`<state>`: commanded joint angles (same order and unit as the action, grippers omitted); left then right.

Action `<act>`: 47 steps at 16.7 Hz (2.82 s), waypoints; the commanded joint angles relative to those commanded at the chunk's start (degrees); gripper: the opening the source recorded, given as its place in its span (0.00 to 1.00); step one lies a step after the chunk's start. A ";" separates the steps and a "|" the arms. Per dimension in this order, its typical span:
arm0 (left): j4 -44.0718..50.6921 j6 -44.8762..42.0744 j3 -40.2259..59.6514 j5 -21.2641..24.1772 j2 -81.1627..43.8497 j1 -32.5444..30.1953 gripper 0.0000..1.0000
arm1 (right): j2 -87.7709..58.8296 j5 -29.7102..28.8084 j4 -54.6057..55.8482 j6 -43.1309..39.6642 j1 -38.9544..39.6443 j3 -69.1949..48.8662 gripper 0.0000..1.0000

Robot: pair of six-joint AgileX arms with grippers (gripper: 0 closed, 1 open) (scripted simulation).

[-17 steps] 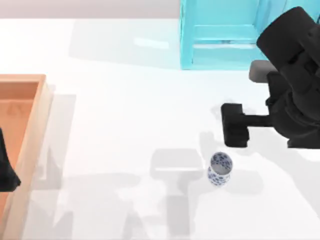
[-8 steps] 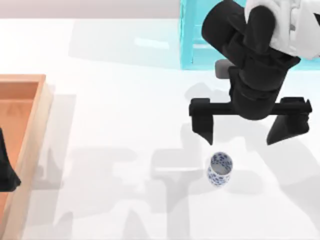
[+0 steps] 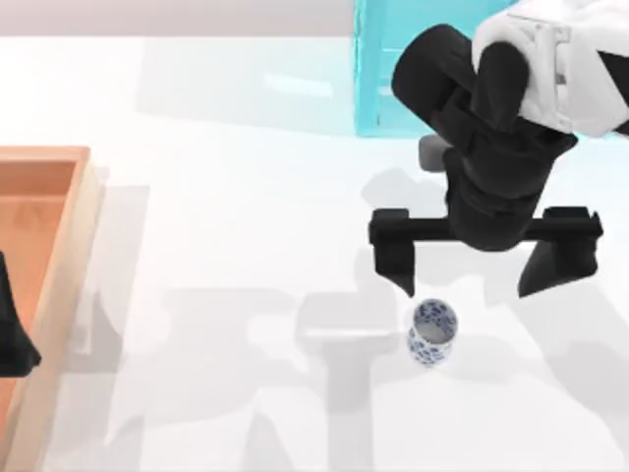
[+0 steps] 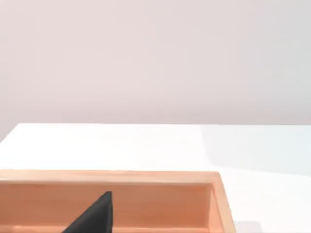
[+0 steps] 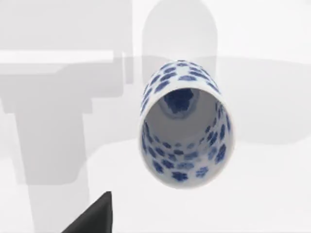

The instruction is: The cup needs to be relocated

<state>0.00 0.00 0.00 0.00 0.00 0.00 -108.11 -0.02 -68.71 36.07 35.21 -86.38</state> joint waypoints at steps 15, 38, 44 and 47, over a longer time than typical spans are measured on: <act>0.00 0.00 0.00 0.00 0.00 0.00 1.00 | -4.32 -0.02 17.21 0.27 0.21 12.48 0.70; 0.00 0.00 0.00 0.00 0.00 0.00 1.00 | -1.73 0.09 14.49 -4.55 -5.87 13.01 0.00; 0.00 0.00 0.00 0.00 0.00 0.00 1.00 | 4.14 -0.02 10.37 -27.67 -26.75 14.67 0.00; 0.00 0.00 0.00 0.00 0.00 0.00 1.00 | 7.29 -0.03 8.31 -40.19 -38.92 15.38 0.00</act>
<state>0.00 0.00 0.00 0.00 0.00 0.00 -100.82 -0.05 -60.40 -4.12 -3.71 -71.00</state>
